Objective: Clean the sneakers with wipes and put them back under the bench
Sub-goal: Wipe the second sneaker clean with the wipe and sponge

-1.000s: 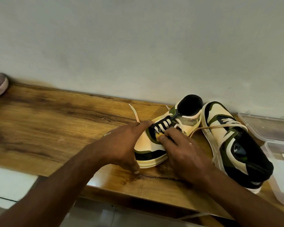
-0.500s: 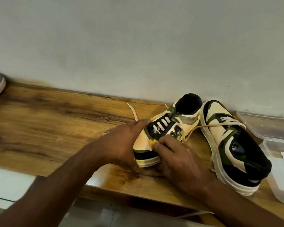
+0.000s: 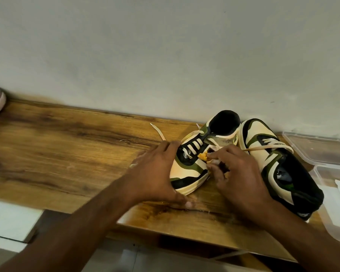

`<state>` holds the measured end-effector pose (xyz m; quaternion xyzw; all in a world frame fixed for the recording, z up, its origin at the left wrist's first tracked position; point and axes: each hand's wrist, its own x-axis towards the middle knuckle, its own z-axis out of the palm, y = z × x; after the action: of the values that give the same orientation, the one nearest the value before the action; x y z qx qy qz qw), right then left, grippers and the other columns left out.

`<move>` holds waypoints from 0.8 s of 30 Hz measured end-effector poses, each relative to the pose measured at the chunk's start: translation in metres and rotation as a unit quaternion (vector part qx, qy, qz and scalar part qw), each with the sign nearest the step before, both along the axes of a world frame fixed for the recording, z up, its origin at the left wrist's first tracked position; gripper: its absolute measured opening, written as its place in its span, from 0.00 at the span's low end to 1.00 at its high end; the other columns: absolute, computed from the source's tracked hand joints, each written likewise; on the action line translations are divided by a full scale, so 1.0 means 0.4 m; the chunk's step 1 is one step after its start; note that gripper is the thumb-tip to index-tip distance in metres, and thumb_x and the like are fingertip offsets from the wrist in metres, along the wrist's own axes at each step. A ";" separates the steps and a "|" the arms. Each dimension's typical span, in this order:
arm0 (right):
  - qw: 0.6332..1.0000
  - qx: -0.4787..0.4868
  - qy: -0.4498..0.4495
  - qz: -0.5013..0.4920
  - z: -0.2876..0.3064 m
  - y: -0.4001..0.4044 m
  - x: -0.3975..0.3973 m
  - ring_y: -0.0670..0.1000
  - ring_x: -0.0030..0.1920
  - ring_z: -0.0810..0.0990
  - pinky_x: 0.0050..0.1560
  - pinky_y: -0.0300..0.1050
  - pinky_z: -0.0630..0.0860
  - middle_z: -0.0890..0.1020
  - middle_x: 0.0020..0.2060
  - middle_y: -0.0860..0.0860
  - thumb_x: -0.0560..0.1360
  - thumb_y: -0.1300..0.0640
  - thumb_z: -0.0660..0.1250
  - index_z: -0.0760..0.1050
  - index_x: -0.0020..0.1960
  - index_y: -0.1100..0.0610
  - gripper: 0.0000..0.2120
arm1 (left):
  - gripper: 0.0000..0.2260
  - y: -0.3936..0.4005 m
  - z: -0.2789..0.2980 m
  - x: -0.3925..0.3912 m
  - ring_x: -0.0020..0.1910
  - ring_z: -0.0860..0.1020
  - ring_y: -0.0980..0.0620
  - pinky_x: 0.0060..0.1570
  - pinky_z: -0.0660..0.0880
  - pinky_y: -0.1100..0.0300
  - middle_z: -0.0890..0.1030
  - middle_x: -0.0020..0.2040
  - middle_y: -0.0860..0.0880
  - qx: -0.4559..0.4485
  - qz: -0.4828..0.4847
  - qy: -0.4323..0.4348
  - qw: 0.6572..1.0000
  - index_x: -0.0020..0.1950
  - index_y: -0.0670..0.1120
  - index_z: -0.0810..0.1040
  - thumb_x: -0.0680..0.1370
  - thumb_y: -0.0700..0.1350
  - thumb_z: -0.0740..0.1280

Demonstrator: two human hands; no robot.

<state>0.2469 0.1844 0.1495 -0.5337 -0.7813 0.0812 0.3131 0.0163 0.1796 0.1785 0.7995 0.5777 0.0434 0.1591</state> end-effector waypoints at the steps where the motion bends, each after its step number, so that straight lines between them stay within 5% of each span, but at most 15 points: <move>1: 1.000 -0.005 0.011 -0.004 0.000 0.004 0.004 0.45 0.50 0.81 0.51 0.47 0.83 0.83 0.53 0.47 0.74 0.58 0.77 0.84 0.60 0.52 0.14 | 0.66 -0.006 -0.008 0.018 0.77 0.65 0.49 0.75 0.66 0.45 0.62 0.80 0.54 0.028 0.011 0.010 1.000 0.82 0.55 0.48 0.54 0.78 0.77; 4: 0.999 -0.011 0.030 -0.014 0.004 0.005 0.000 0.45 0.49 0.82 0.51 0.50 0.84 0.85 0.54 0.46 0.73 0.58 0.78 0.83 0.63 0.52 0.18 | 0.67 -0.008 -0.027 0.053 0.76 0.65 0.47 0.73 0.68 0.47 0.64 0.78 0.51 0.068 0.037 0.023 0.997 0.83 0.52 0.47 0.56 0.76 0.78; 9: 0.998 -0.010 0.035 0.057 -0.004 -0.044 -0.045 0.41 0.44 0.79 0.42 0.30 0.76 0.82 0.47 0.45 0.72 0.64 0.78 0.86 0.54 0.54 0.12 | 0.64 0.017 -0.027 0.041 0.69 0.73 0.47 0.66 0.74 0.49 0.72 0.73 0.52 0.067 0.040 0.022 0.997 0.82 0.54 0.52 0.55 0.69 0.82; 13: 0.991 0.002 0.002 0.135 -0.016 -0.069 -0.066 0.43 0.45 0.77 0.40 0.38 0.78 0.78 0.50 0.46 0.74 0.64 0.75 0.83 0.57 0.56 0.12 | 0.61 0.029 -0.012 0.015 0.65 0.77 0.50 0.61 0.77 0.52 0.76 0.69 0.56 0.051 0.029 0.010 0.998 0.80 0.56 0.58 0.52 0.66 0.83; 18: 0.998 0.035 0.036 0.039 0.019 0.000 -0.010 0.45 0.44 0.77 0.40 0.45 0.80 0.79 0.47 0.47 0.74 0.64 0.75 0.83 0.52 0.57 0.07 | 0.60 0.029 0.017 -0.012 0.65 0.75 0.53 0.63 0.76 0.52 0.76 0.70 0.58 -0.012 0.019 -0.037 0.999 0.80 0.58 0.59 0.54 0.64 0.84; 24: 0.997 0.060 0.045 -0.006 0.028 0.001 -0.010 0.45 0.43 0.77 0.40 0.40 0.79 0.80 0.45 0.47 0.72 0.66 0.77 0.83 0.50 0.57 0.09 | 0.61 0.017 0.000 -0.011 0.68 0.71 0.53 0.67 0.74 0.51 0.72 0.72 0.58 -0.024 0.009 -0.040 0.999 0.80 0.59 0.56 0.54 0.63 0.85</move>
<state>0.2428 0.1847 0.1607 -0.5147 -0.7668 0.0563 0.3794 0.0118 0.1866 0.1784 0.7881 0.5786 0.0632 0.2006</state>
